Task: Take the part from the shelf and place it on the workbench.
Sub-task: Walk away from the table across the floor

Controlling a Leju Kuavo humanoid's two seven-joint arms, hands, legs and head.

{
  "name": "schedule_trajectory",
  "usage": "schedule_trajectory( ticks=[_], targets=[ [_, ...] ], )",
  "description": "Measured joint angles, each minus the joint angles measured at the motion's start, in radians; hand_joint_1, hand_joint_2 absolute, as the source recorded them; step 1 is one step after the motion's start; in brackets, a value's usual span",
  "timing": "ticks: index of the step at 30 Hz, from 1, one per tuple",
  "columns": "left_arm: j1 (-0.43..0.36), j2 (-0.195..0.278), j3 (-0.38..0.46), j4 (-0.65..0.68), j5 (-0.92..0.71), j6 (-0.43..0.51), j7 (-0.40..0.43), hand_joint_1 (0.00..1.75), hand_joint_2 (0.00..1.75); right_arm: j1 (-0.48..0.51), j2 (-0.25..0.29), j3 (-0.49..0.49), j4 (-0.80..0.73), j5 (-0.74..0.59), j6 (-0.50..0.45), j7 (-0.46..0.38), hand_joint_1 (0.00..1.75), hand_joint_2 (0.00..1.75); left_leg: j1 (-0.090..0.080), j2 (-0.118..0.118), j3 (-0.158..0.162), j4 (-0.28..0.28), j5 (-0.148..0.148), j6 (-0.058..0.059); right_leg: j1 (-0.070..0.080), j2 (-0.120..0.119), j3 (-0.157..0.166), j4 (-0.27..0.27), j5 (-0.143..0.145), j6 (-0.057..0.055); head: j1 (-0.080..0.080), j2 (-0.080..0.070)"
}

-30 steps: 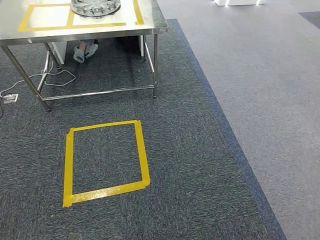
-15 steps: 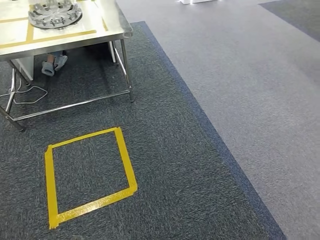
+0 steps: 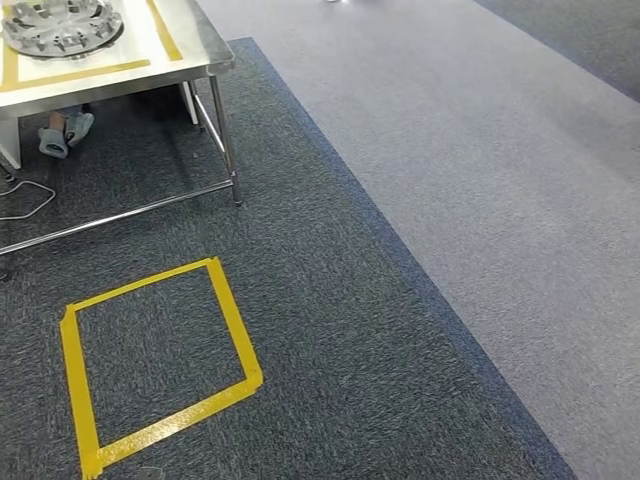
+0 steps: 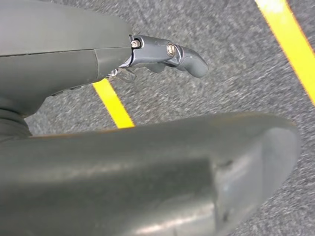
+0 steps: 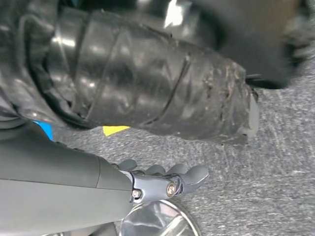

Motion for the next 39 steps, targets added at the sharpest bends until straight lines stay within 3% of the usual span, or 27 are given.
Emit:
schedule_trajectory(
  ticks=[2,4,6,7,9,11,12,13,15,17,19,20,22,24,25,26,27,28,29,31,33,35,37,39],
  targets=[
    [-0.001,-0.003,0.0,0.0,0.0,0.0,0.0,0.0,0.0,-0.004,-0.001,0.0,0.0,0.001,-0.003,0.0,0.0,0.0,0.0,0.015,0.007,-0.004,-0.003,-0.003,0.013,-0.026,0.035,-0.077,0.019,-0.013,0.0,0.0],
    [-0.003,-0.006,0.001,0.0,0.0,-0.002,0.0,0.0,0.0,-0.006,-0.001,0.0,0.0,0.002,-0.009,0.001,0.0,0.0,0.002,0.033,0.017,-0.012,-0.005,-0.01,0.019,-0.014,0.045,-0.098,0.017,-0.019,0.002,0.0],
    [-0.006,-0.007,0.001,0.0,0.0,-0.002,-0.001,0.0,0.0,-0.003,0.002,0.0,0.0,0.003,-0.012,0.002,0.0,0.0,0.003,0.02,0.021,0.003,-0.02,-0.016,0.014,0.005,0.071,-0.129,0.031,-0.019,0.001,0.0],
    [-0.007,-0.006,0.002,0.0,0.0,-0.001,-0.001,0.0,0.0,-0.003,0.003,0.0,0.0,0.003,-0.013,0.003,0.0,0.0,0.001,0.002,0.008,0.039,-0.04,-0.018,0.01,0.014,0.083,-0.142,0.038,-0.019,-0.001,0.0],
    [-0.004,-0.002,0.002,0.0,0.0,-0.001,-0.001,0.0,0.0,-0.005,0.005,-0.001,0.0,0.004,-0.012,0.003,0.0,0.0,0.0,-0.032,-0.051,0.162,-0.096,-0.02,0.004,0.034,0.089,-0.145,0.043,-0.019,-0.006,0.0],
    [0.002,0.003,0.004,0.0,0.0,0.0,-0.001,0.0,0.0,-0.006,0.007,-0.001,0.0,0.004,-0.006,0.003,0.0,0.0,-0.001,-0.042,-0.103,0.255,-0.118,-0.024,0.003,0.058,0.09,-0.141,0.038,-0.02,-0.01,0.0],
    [0.004,0.005,0.004,0.0,0.0,0.0,-0.001,0.0,0.0,-0.005,0.007,-0.001,0.0,0.005,-0.004,0.003,0.0,0.0,-0.002,-0.044,-0.107,0.252,-0.101,-0.026,0.001,0.07,0.092,-0.14,0.035,-0.018,-0.012,0.0],
    [0.004,0.006,0.004,0.0,0.0,0.0,-0.001,0.0,0.0,-0.003,0.007,-0.001,0.0,0.004,-0.002,0.003,0.0,0.0,-0.002,-0.047,-0.096,0.214,-0.068,-0.028,-0.001,0.082,0.094,-0.137,0.03,-0.016,-0.012,0.0],
    [0.003,0.007,0.004,0.0,0.0,0.0,0.0,0.0,0.0,-0.001,0.007,-0.001,0.0,0.005,-0.001,0.003,0.0,0.0,0.001,-0.077,-0.041,0.079,0.0,-0.034,-0.005,0.107,0.097,-0.125,0.018,-0.005,-0.016,0.0],
    [0.0,0.005,0.004,0.0,0.0,0.0,0.0,0.0,0.0,-0.002,0.003,-0.001,0.0,0.007,0.01,0.003,0.0,0.0,0.004,-0.103,-0.005,0.0,0.017,-0.03,-0.004,0.128,0.096,-0.109,-0.001,0.005,-0.021,0.0],
    [-0.004,0.002,0.004,0.0,0.0,0.0,0.0,0.0,0.0,-0.002,-0.004,-0.001,0.0,0.008,0.022,0.002,0.0,0.0,0.003,-0.094,-0.001,-0.007,0.01,-0.014,-0.004,0.142,0.094,-0.103,-0.012,0.009,-0.019,0.0],
    [-0.004,0.002,0.004,0.0,0.0,0.001,0.0,0.0,0.0,0.0,-0.007,-0.001,0.0,0.008,0.025,0.001,0.0,0.0,0.003,-0.084,0.0,-0.007,0.011,-0.008,-0.005,0.138,0.093,-0.098,-0.015,0.012,-0.015,0.0],
    [-0.004,0.0,0.004,0.0,0.0,0.001,0.0,0.0,0.0,0.001,-0.01,-0.001,0.0,0.008,0.028,0.002,0.0,0.0,0.004,-0.064,0.001,-0.008,0.015,0.002,-0.009,0.099,0.067,-0.044,-0.048,0.024,-0.007,0.0],
    [-0.001,0.001,0.005,0.0,0.0,0.001,0.0,0.0,0.0,-0.001,-0.009,-0.001,0.0,0.009,0.036,0.002,0.0,0.0,0.003,-0.043,0.0,-0.008,0.015,0.005,-0.017,0.051,-0.008,0.09,-0.115,0.039,0.002,0.0],
    [0.001,0.002,0.005,0.0,0.0,0.001,0.0,0.0,0.0,-0.002,-0.01,-0.001,0.0,0.01,0.04,0.002,0.0,0.0,0.002,-0.03,-0.002,-0.008,0.014,0.005,-0.021,0.042,-0.049,0.161,-0.142,0.044,0.004,0.0],
    [0.002,0.002,0.005,0.0,0.0,0.001,0.0,0.0,0.0,-0.002,-0.01,-0.001,0.0,0.01,0.043,0.002,0.0,0.0,0.0,-0.017,-0.003,-0.008,0.012,0.005,-0.024,0.039,-0.077,0.207,-0.152,0.045,0.004,0.0],
    [0.002,0.002,0.005,0.0,0.0,0.001,0.0,0.0,0.0,0.0,-0.011,-0.001,0.0,0.01,0.044,0.002,0.0,0.0,-0.001,-0.007,-0.002,-0.008,0.01,0.005,-0.024,0.037,-0.086,0.216,-0.141,0.043,0.004,0.0],
    [0.002,0.002,0.005,0.0,0.0,0.001,0.0,0.0,0.0,0.002,-0.012,-0.001,0.0,0.011,0.045,0.003,0.0,0.0,-0.003,0.004,0.002,-0.008,0.008,0.006,-0.022,0.034,-0.072,0.181,-0.11,0.036,0.004,0.0],
    [0.001,0.001,0.005,0.0,0.0,0.001,0.0,0.0,0.0,0.004,-0.013,-0.001,0.0,0.011,0.046,0.003,0.0,0.0,-0.005,0.015,0.008,-0.009,0.005,0.007,-0.016,0.024,-0.039,0.112,-0.067,0.025,0.004,0.0],
    [-0.002,-0.004,0.005,0.0,0.0,0.001,0.0,0.0,0.0,0.002,-0.019,-0.001,0.0,0.013,0.047,0.005,0.0,0.0,-0.006,0.036,0.019,-0.012,-0.001,0.007,0.004,-0.029,0.032,-0.036,0.0,-0.003,0.003,0.0],
    [-0.003,-0.01,0.005,0.0,0.0,0.001,0.001,0.0,0.0,-0.005,-0.026,-0.001,-0.001,0.013,0.047,0.007,0.0,0.0,-0.003,0.059,0.027,-0.015,-0.006,0.0,0.019,-0.063,0.058,-0.097,0.014,-0.019,0.002,0.0],
    [-0.005,-0.013,0.005,0.0,0.0,0.001,0.002,0.0,0.0,-0.005,-0.026,-0.001,-0.002,0.012,0.048,0.009,0.0,0.0,0.002,0.08,0.04,-0.021,-0.009,-0.01,0.019,-0.041,0.071,-0.118,0.016,-0.021,0.004,0.0],
    [-0.007,-0.013,0.006,0.0,0.0,0.002,0.003,0.0,0.0,-0.001,-0.026,-0.001,-0.001,0.012,0.049,0.01,0.0,0.0,0.0,0.043,0.037,0.011,-0.032,-0.014,0.011,-0.013,0.091,-0.15,0.032,-0.025,0.004,0.0],
    [-0.005,-0.01,0.006,0.0,0.0,0.003,0.003,0.0,0.0,0.0,-0.027,-0.001,-0.001,0.011,0.051,0.01,0.0,0.0,-0.003,-0.022,-0.007,0.117,-0.092,-0.018,0.002,0.014,0.094,-0.161,0.042,-0.026,-0.002,0.0]
  ],
)
